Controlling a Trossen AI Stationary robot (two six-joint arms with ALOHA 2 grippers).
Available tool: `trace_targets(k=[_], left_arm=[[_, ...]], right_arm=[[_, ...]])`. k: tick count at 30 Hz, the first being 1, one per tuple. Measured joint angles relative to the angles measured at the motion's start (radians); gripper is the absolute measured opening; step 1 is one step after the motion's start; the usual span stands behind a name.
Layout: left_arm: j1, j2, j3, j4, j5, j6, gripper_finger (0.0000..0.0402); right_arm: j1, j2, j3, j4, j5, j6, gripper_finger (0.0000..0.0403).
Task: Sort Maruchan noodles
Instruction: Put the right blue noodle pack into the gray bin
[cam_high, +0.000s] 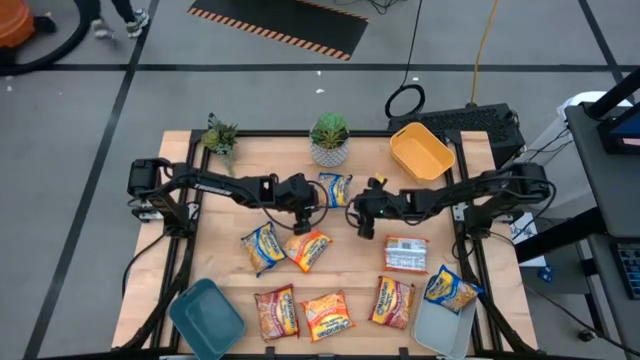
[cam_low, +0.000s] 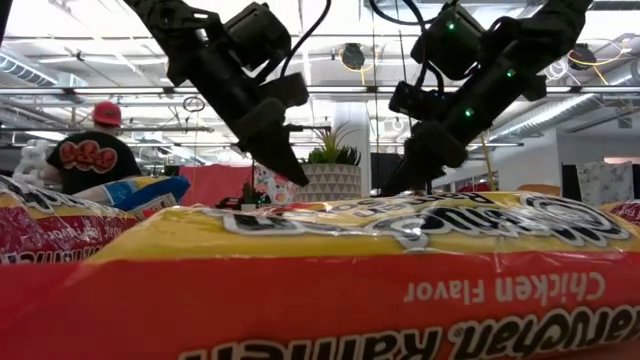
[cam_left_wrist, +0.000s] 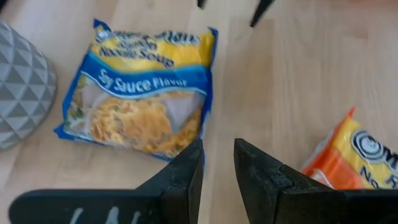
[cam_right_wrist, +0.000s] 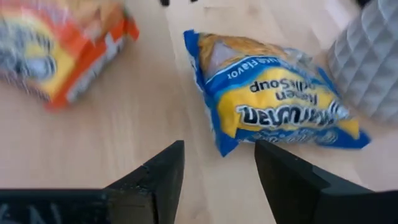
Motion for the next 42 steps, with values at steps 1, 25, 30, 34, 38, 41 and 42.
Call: trace_targets(k=[1, 25, 30, 34, 38, 41, 42], left_arm=[[-0.001, 0.0, 0.0, -0.007, 0.0, 0.0, 0.0097], [-0.114, 0.001, 0.0, -0.019, 0.003, -0.018, 0.0097], [-0.114, 0.001, 0.0, -0.02, 0.002, -0.001, 0.0097], [-0.114, 0.001, 0.0, -0.02, 0.002, 0.005, 0.0097], [-0.114, 0.001, 0.0, -0.014, 0.001, 0.006, 0.0097], [-0.113, 0.001, 0.0, -0.012, 0.001, 0.006, 0.0097], [-0.113, 0.001, 0.0, -0.012, 0.001, 0.008, 0.0097]], right_arm=[[0.007, 0.006, 0.0, 0.012, 0.018, -0.054, 0.0201], [0.011, 0.231, -0.029, 0.373, 0.105, -0.512, 0.0126], [0.017, 0.23, -0.028, 0.386, 0.128, -0.522, 0.0073], [0.019, 0.225, -0.028, 0.373, 0.13, -0.519, 0.0023], [0.019, 0.224, -0.028, 0.365, 0.13, -0.495, 0.0006], [0.034, 0.217, -0.028, 0.358, 0.133, -0.502, 0.0018], [0.041, 0.212, -0.028, 0.355, 0.134, -0.513, 0.0022]])
